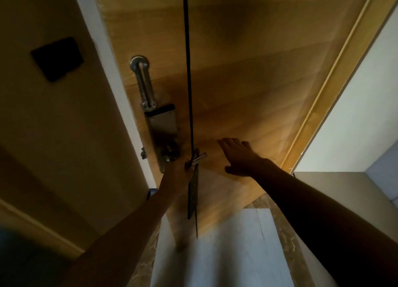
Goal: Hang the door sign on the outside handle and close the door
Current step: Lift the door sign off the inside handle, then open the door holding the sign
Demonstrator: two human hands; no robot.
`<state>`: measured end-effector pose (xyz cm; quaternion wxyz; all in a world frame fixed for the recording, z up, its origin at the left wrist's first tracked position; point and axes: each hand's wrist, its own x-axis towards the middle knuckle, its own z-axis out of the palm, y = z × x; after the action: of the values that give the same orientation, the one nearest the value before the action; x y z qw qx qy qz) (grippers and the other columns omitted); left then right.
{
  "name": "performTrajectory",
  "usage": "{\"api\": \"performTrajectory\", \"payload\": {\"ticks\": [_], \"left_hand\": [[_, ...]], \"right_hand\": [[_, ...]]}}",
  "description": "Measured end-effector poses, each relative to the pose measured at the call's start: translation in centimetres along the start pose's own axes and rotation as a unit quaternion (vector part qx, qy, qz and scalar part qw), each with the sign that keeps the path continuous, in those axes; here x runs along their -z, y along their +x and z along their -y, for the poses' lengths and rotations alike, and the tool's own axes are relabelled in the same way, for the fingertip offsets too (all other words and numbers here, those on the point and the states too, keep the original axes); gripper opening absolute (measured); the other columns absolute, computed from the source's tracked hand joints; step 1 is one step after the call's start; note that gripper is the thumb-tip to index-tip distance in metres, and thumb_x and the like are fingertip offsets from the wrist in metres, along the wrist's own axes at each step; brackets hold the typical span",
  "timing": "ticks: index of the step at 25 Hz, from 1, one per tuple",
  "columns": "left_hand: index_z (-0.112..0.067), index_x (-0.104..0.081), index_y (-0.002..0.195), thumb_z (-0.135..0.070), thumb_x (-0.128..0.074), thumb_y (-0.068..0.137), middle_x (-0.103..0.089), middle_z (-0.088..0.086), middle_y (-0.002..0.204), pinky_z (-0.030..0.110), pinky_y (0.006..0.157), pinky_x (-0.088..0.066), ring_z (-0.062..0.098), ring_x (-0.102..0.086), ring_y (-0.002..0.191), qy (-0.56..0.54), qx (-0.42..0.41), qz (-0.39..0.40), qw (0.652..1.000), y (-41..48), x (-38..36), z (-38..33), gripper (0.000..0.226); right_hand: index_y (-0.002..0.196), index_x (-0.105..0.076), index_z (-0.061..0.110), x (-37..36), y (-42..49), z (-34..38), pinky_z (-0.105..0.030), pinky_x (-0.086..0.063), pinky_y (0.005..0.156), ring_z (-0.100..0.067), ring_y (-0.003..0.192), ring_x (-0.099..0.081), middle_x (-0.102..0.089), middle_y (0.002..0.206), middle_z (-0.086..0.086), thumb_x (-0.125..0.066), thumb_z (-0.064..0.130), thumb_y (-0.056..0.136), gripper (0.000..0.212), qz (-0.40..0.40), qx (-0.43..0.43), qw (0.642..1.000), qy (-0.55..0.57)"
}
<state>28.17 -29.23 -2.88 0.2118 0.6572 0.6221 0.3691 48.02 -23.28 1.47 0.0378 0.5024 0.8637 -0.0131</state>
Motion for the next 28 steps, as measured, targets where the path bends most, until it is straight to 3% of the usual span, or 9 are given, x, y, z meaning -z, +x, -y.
{"api": "performTrajectory", "payload": {"ticks": [5, 8, 11, 18, 21, 23, 26, 28], "left_hand": [[-0.019, -0.049, 0.065, -0.033, -0.056, 0.089, -0.047, -0.003, 0.058, 0.021, 0.049, -0.034, 0.015, -0.052, 0.056, 0.019, 0.032, 0.016, 0.999, 2.6, -2.7, -1.4, 0.029], [-0.009, -0.060, 0.081, -0.025, -0.057, 0.088, -0.056, 0.003, 0.069, 0.026, 0.056, -0.043, 0.026, -0.062, 0.070, 0.054, 0.026, 0.022, 0.998, 3.7, -4.8, -2.0, 0.018], [-0.007, -0.059, 0.096, -0.022, -0.055, 0.089, -0.058, 0.008, 0.085, 0.027, 0.061, -0.043, 0.025, -0.059, 0.079, 0.045, 0.028, 0.071, 0.996, 4.2, -6.9, -2.0, 0.017], [-0.018, -0.055, 0.079, -0.025, -0.052, 0.089, -0.060, -0.001, 0.079, 0.025, 0.064, -0.043, 0.017, -0.059, 0.075, -0.027, 0.016, 0.223, 0.974, 1.0, -8.7, 0.1, 0.013], [-0.016, -0.059, 0.082, -0.026, -0.054, 0.088, -0.063, 0.002, 0.078, 0.026, 0.062, -0.046, 0.017, -0.060, 0.073, -0.021, 0.031, 0.232, 0.972, -1.5, -7.4, 2.3, 0.013], [-0.024, -0.056, 0.075, -0.027, -0.057, 0.087, -0.060, -0.004, 0.071, 0.025, 0.061, -0.045, 0.012, -0.058, 0.068, -0.025, 0.046, 0.226, 0.973, -2.7, -6.2, 3.4, 0.012], [-0.031, -0.048, 0.065, -0.022, -0.056, 0.088, -0.053, -0.010, 0.067, 0.017, 0.057, -0.039, 0.010, -0.054, 0.065, -0.025, 0.079, 0.174, 0.981, -4.4, -2.5, 5.2, 0.026], [-0.027, -0.052, 0.068, -0.019, -0.056, 0.089, -0.055, -0.008, 0.070, 0.013, 0.056, -0.037, 0.013, -0.057, 0.068, -0.039, 0.092, 0.140, 0.985, -5.6, 0.2, 6.6, 0.023]], "right_hand": [[0.147, -0.010, 0.014, -0.3, -2.0, -3.3, -0.057, -0.021, 0.115, -0.034, 0.141, -0.022, -0.020, 0.155, -0.015, -0.071, 0.029, 0.079, 0.092, 0.012, -0.038, 0.999, -0.011], [0.146, -0.010, 0.015, -0.6, -3.1, -4.9, -0.057, -0.021, 0.114, -0.033, 0.141, -0.023, -0.022, 0.155, -0.015, -0.071, 0.030, 0.078, 0.093, 0.011, -0.057, 0.998, -0.010], [0.146, -0.010, 0.017, -1.3, -3.9, -5.9, -0.057, -0.022, 0.112, -0.033, 0.141, -0.025, -0.022, 0.155, -0.014, -0.072, 0.032, 0.077, 0.094, 0.015, -0.074, 0.997, -0.016], [0.147, -0.006, 0.020, -1.9, -3.7, -5.4, -0.057, -0.019, 0.113, -0.033, 0.142, -0.019, -0.019, 0.155, -0.015, -0.071, 0.034, 0.077, 0.096, 0.037, -0.099, 0.994, -0.015], [0.146, -0.007, 0.020, -1.3, -2.5, -3.5, -0.058, -0.021, 0.112, -0.034, 0.141, -0.020, -0.019, 0.155, -0.015, -0.072, 0.033, 0.077, 0.096, 0.033, -0.077, 0.996, -0.011], [0.146, -0.008, 0.019, -1.0, -1.5, -2.3, -0.058, -0.022, 0.112, -0.034, 0.141, -0.021, -0.020, 0.154, -0.014, -0.072, 0.032, 0.077, 0.096, 0.028, -0.064, 0.998, -0.011], [0.147, -0.007, 0.018, -0.6, 0.3, 0.7, -0.057, -0.023, 0.111, -0.034, 0.141, -0.021, -0.020, 0.154, -0.014, -0.071, 0.034, 0.078, 0.095, 0.027, -0.025, 0.999, -0.018], [0.147, -0.007, 0.018, -0.5, 1.4, 2.7, -0.057, -0.021, 0.113, -0.034, 0.141, -0.019, -0.019, 0.154, -0.013, -0.069, 0.035, 0.079, 0.094, 0.026, -0.007, 0.999, -0.029]]}}
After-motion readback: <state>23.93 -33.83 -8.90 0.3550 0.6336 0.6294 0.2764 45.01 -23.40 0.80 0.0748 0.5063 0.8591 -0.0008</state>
